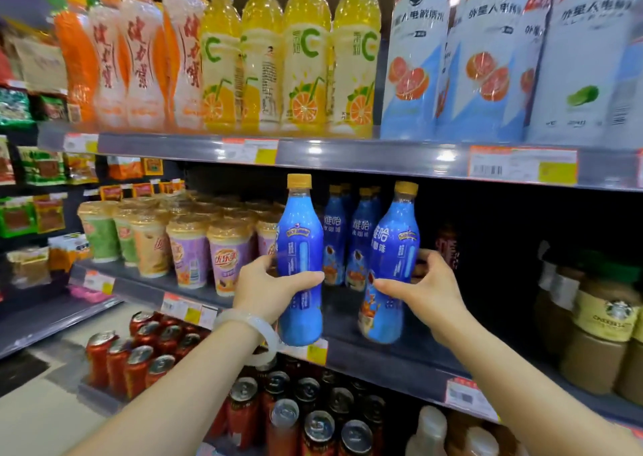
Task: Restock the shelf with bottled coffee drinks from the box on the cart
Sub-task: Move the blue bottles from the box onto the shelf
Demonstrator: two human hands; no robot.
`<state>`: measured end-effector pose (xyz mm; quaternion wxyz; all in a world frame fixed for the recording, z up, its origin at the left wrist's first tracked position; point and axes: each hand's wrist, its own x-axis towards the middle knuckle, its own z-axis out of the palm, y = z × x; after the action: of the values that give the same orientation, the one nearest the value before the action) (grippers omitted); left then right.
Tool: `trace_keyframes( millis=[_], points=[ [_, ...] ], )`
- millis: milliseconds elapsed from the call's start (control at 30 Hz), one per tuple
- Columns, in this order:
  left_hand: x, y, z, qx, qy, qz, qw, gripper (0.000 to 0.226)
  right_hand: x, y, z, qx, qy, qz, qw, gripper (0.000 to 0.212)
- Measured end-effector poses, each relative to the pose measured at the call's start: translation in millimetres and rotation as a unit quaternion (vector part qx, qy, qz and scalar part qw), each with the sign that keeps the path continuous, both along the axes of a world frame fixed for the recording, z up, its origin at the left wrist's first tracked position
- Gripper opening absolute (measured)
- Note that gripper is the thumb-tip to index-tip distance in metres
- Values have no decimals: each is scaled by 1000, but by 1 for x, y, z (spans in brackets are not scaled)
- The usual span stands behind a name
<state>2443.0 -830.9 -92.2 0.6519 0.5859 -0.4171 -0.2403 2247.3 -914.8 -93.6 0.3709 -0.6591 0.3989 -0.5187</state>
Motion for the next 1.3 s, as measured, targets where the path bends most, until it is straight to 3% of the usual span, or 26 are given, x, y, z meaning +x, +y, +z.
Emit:
trace_keyframes(
  millis=[533, 800, 1100, 1200, 1300],
  points=[
    [53, -93, -4, 3, -8, -52, 999, 38, 68, -69, -26, -1, 27, -42, 999, 66],
    [49, -118, -18, 0, -11, -57, 998, 62, 67, -75, -30, -2, 22, -20, 1000, 63],
    [43, -133, -37, -11, -56, -27, 998, 40, 65, -78, -35, -7, 21, -6, 1000, 65],
    [43, -132, -39, -23, -88, -40, 995, 46, 66, -80, -42, -9, 21, -13, 1000, 75],
    [51, -134, -43, 3, -75, -113, 991, 61, 69, -78, -49, 2, 51, -51, 997, 91]
  ],
)
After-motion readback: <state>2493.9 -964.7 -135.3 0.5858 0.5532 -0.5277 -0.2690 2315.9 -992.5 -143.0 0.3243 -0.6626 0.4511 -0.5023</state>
